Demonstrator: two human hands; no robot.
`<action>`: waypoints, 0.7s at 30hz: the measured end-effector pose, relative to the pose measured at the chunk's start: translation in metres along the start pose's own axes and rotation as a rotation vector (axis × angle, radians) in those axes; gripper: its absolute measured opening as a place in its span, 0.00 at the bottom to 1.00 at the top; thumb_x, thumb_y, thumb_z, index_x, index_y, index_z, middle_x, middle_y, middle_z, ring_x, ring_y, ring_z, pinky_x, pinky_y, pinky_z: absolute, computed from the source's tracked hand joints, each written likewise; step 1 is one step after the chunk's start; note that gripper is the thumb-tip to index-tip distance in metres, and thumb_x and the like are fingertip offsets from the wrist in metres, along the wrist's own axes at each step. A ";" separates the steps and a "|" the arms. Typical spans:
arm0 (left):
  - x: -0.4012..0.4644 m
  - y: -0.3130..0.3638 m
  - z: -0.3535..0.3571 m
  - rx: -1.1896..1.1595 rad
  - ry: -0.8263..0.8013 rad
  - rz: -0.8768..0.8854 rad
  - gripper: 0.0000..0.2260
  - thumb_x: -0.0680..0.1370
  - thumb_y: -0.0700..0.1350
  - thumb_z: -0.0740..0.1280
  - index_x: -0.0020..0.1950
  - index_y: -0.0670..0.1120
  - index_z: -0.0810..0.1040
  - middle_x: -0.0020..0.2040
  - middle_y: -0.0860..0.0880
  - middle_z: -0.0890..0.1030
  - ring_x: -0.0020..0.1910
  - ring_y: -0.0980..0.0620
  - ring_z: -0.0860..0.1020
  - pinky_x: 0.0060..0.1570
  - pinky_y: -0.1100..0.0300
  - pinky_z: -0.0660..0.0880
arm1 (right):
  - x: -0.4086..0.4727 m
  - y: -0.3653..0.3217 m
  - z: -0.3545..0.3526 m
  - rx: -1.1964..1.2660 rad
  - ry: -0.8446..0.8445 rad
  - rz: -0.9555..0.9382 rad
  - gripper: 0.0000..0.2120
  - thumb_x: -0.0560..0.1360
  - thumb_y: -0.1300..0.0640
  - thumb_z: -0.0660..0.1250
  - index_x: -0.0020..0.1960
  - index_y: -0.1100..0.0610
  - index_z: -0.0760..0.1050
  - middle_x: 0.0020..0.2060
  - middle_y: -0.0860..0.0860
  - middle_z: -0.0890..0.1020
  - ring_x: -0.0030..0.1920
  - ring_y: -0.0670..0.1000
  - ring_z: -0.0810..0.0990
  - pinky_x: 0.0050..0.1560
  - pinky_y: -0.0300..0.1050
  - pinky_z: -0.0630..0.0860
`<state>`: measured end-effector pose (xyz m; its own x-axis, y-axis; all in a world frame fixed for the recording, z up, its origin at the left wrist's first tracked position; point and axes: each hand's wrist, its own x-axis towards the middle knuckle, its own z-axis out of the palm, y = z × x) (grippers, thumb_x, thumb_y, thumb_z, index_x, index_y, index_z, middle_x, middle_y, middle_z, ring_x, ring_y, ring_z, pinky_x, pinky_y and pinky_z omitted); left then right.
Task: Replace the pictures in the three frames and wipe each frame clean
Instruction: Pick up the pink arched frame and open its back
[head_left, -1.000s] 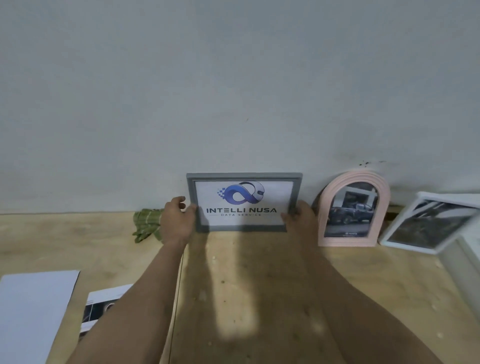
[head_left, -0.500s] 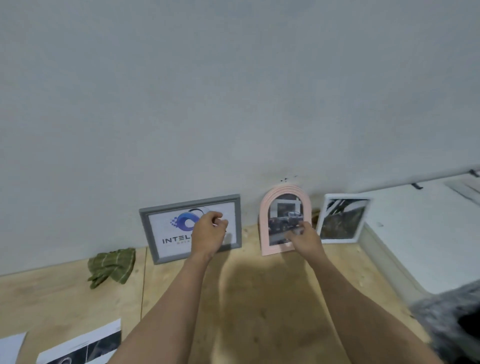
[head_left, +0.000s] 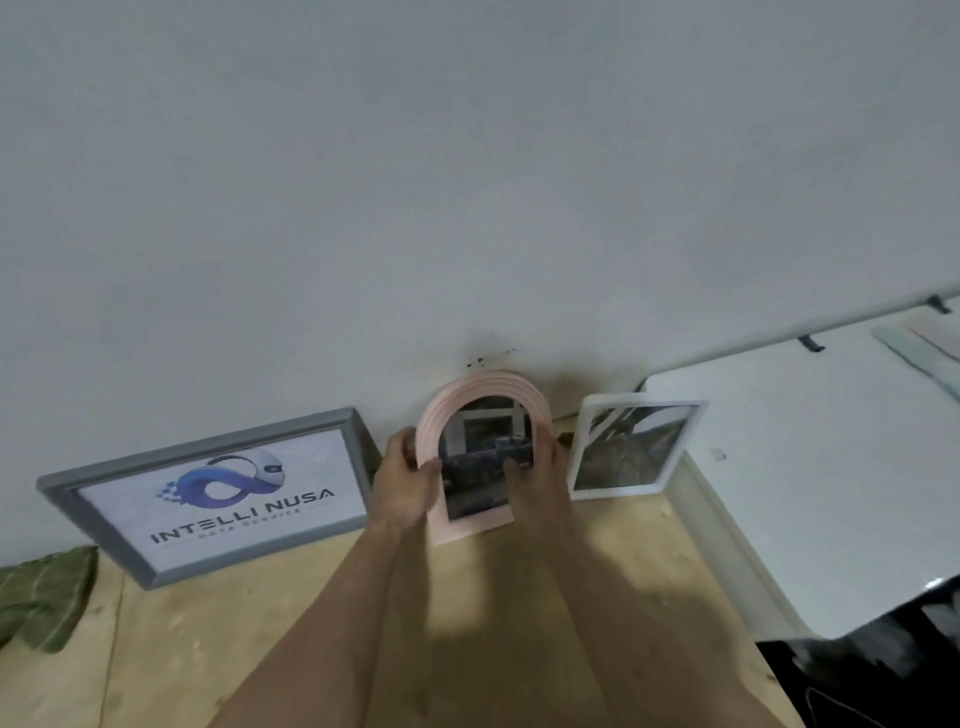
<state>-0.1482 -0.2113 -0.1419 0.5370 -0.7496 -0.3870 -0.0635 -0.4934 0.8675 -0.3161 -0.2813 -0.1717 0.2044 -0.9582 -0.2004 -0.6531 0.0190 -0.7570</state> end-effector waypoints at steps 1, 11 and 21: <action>0.003 -0.001 0.004 -0.015 0.003 -0.007 0.18 0.80 0.41 0.68 0.69 0.48 0.72 0.59 0.47 0.80 0.58 0.45 0.79 0.64 0.45 0.75 | -0.001 -0.006 -0.001 -0.002 0.025 -0.001 0.33 0.75 0.46 0.62 0.75 0.45 0.50 0.69 0.55 0.62 0.61 0.61 0.74 0.61 0.62 0.73; -0.001 -0.004 -0.017 -0.134 -0.141 -0.005 0.06 0.80 0.36 0.68 0.54 0.44 0.79 0.42 0.41 0.80 0.41 0.45 0.77 0.44 0.52 0.74 | -0.002 -0.010 -0.005 -0.028 0.129 -0.077 0.29 0.77 0.58 0.65 0.73 0.49 0.56 0.63 0.54 0.68 0.61 0.55 0.70 0.60 0.48 0.71; -0.067 0.002 -0.062 -0.199 -0.277 0.036 0.11 0.79 0.32 0.66 0.60 0.41 0.78 0.45 0.47 0.85 0.46 0.47 0.82 0.50 0.51 0.78 | -0.088 -0.016 -0.079 0.291 -0.016 -0.134 0.07 0.77 0.58 0.68 0.50 0.46 0.80 0.43 0.46 0.84 0.45 0.48 0.83 0.47 0.45 0.82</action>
<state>-0.1321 -0.1345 -0.0949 0.2872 -0.8695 -0.4018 0.1021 -0.3893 0.9154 -0.3813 -0.2203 -0.0929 0.2878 -0.9530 -0.0948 -0.3840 -0.0242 -0.9230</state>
